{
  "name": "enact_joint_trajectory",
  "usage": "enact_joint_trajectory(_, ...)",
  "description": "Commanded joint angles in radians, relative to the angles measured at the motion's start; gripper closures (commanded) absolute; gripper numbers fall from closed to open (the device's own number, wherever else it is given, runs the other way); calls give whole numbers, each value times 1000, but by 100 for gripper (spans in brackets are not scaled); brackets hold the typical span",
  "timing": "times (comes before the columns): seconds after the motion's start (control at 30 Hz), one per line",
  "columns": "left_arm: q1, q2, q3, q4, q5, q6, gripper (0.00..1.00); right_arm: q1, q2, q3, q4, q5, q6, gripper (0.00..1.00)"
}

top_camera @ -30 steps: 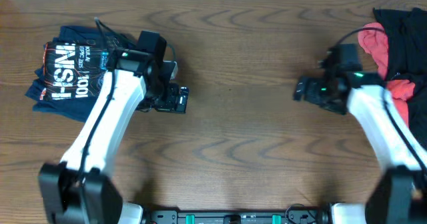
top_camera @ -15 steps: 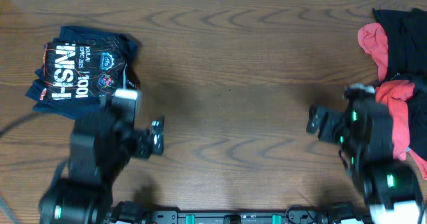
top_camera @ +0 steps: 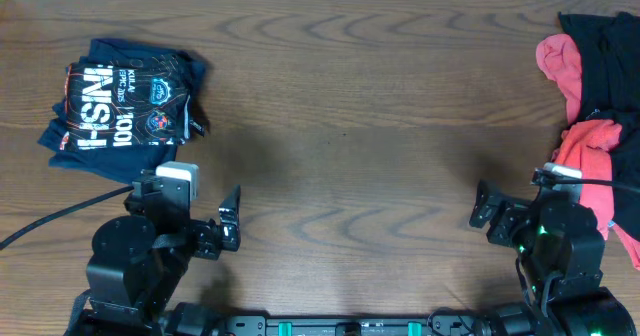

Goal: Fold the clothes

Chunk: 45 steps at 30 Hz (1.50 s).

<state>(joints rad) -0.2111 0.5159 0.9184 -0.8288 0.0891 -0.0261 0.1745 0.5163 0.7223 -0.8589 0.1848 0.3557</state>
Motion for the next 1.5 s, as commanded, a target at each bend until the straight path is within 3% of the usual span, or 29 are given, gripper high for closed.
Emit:
enact_joint_trajectory(0.0,2,-2,-5,-7,-15,-2,2,9,-2,-10,-24,21,10,1)
enact_joint_trajectory(0.9,2,-2,-5,-7,-15,-2,2,-6,-82,-27,-169,29,-17,1)
enact_joint_trajectory(1.17,2,-2,-5,-7,-15,-2,2,-85,-330,-263,143,-134,-217,1)
enact_joint_trajectory(1.47,2,-2,-5,-7,-15,-2,2,-141,-511,-507,509,-167,-238,1)
